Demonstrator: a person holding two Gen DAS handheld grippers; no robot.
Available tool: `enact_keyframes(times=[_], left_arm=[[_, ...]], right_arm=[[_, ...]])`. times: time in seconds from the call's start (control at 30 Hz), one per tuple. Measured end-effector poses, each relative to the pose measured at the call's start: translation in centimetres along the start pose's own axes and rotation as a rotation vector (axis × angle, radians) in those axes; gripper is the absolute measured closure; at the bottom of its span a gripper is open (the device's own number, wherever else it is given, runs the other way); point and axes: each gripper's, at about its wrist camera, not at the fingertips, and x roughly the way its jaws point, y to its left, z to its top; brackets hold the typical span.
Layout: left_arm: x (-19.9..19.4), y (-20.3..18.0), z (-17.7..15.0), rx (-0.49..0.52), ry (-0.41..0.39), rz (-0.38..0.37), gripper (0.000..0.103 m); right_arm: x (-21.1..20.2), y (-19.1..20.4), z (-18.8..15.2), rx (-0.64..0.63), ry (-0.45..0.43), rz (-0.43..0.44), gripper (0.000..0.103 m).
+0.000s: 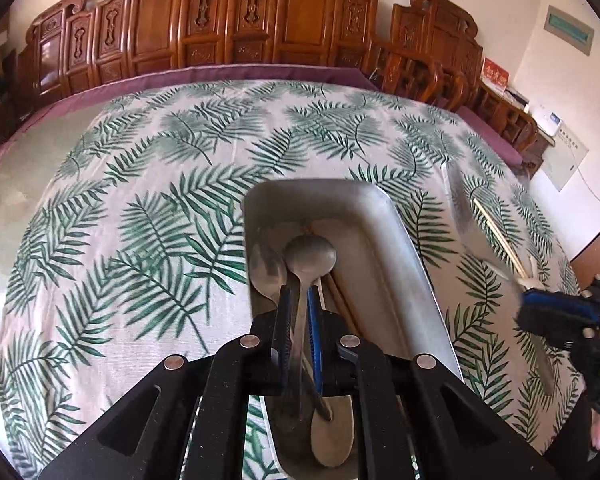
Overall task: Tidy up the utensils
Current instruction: 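Lower the metal fork into the tray and open the right tool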
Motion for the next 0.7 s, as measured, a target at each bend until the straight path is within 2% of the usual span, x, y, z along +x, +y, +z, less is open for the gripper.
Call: enact_keyframes(times=[0.1,0.27,0.43,0.7], left_arm=[[-0.8,0.6,0.2,0.004,-0.021,0.018,0.085],[-1.3,2.0,0.7,-0.024,-0.032,0.028,0.082],[-1.7,3.7,1.1,-0.060,-0.042,0.040,0.071],[-2.2,5.1,1.2,-0.092,-0.050,0.050,0.067]], right_arm=[[0.6,0.4,0.3,0.003,0.004,0.007,0.093],[1.5,1.1,0.8,0.005,0.006,0.021,0.093],[2.7,1.7,1.3,0.019,0.008,0.038,0.093],[5.0,2.7,2.0,0.038,0.019,0.052,0.093]])
